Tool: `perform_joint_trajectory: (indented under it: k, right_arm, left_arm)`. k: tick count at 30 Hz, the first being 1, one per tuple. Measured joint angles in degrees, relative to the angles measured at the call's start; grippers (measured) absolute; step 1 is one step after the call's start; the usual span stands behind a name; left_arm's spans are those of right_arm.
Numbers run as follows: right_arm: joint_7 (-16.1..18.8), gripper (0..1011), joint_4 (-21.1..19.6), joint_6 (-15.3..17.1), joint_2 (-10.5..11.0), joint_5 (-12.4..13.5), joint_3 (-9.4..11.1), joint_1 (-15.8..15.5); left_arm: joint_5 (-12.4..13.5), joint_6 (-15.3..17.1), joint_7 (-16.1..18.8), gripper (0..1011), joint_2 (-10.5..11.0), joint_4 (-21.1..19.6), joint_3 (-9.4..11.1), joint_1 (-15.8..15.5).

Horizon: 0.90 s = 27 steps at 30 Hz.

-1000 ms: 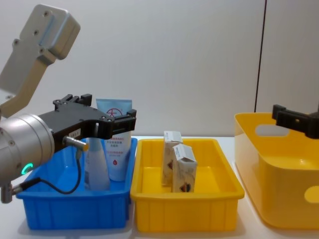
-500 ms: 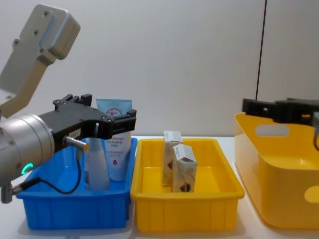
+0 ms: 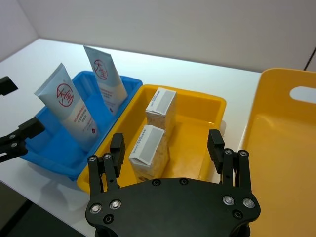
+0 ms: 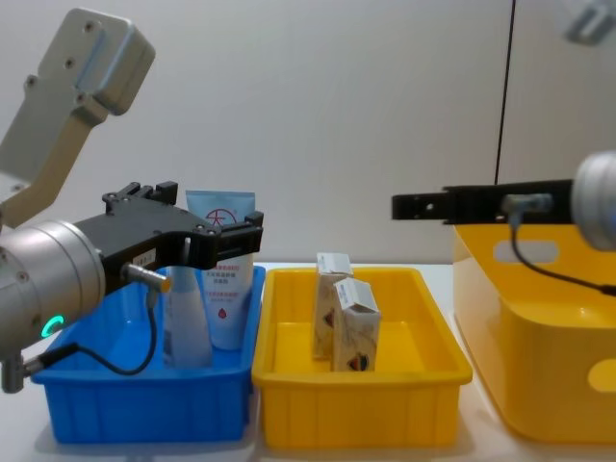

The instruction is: Bimanual collaborative sorting of washing and personal care products

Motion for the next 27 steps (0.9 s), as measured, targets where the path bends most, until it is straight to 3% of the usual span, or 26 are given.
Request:
perform_joint_trajectory:
  k: [12, 27]
  right_arm:
    - [-0.8, 1003, 8.1, 3.7, -3.0, -3.0, -4.3, 6.7]
    - [-1.5, 1003, 16.4, 4.2, -6.2, -5.4, -7.1, 10.4]
  left_arm:
    - [0.0, 0.0, 0.0, 1001, 0.0, 0.0, 0.0, 0.0]
    - [0.0, 0.0, 0.0, 1001, 0.0, 0.0, 0.0, 0.0]
